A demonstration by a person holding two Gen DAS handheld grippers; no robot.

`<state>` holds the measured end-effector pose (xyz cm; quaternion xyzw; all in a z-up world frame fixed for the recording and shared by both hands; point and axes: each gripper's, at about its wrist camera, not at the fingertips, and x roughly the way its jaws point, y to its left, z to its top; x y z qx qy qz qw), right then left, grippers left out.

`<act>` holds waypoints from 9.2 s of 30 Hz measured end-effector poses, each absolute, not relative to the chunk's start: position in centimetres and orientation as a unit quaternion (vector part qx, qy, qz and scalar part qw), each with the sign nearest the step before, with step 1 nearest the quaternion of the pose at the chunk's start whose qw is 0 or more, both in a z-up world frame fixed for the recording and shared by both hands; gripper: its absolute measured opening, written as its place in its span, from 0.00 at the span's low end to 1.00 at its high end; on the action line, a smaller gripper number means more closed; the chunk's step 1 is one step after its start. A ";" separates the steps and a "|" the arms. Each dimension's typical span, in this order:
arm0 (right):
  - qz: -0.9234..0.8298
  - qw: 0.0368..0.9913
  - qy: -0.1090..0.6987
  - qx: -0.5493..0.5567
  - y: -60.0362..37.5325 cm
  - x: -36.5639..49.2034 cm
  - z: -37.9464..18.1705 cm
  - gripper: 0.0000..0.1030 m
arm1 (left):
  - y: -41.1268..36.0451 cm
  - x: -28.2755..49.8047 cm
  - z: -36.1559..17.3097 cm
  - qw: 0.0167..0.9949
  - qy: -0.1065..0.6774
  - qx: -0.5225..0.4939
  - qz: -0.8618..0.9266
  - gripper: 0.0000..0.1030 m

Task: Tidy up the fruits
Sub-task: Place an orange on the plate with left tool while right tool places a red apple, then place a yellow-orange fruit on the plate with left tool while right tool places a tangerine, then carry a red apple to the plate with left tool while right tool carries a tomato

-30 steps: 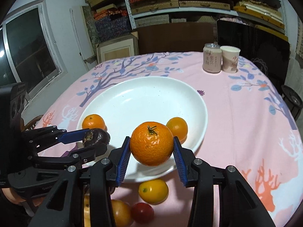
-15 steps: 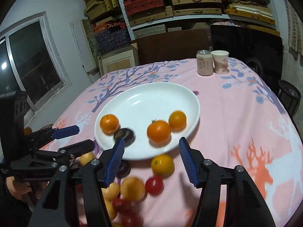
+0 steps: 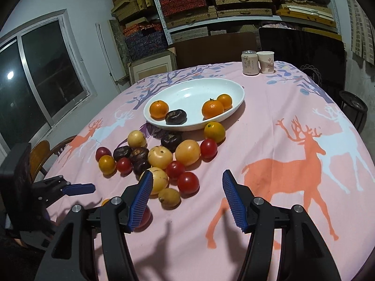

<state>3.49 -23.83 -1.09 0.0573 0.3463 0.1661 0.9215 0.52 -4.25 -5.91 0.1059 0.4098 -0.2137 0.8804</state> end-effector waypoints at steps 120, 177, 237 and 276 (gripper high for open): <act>0.158 0.915 0.369 0.035 -22.3 5.7 -3.8 0.56 | 1.4 5.7 -5.4 0.892 0.427 0.081 -0.125 0.36; 0.216 0.876 0.432 -0.004 -18.3 7.2 -6.1 0.28 | 1.4 5.7 -6.8 0.892 0.424 0.027 -0.151 0.36; 0.180 0.927 0.317 0.086 -23.3 8.1 -2.9 0.58 | 5.0 10.4 -7.1 0.887 0.453 0.039 -0.084 0.40; 0.175 0.899 0.399 0.042 -21.4 9.2 -3.8 0.28 | 4.3 8.8 -4.7 0.906 0.394 -0.014 -0.156 0.37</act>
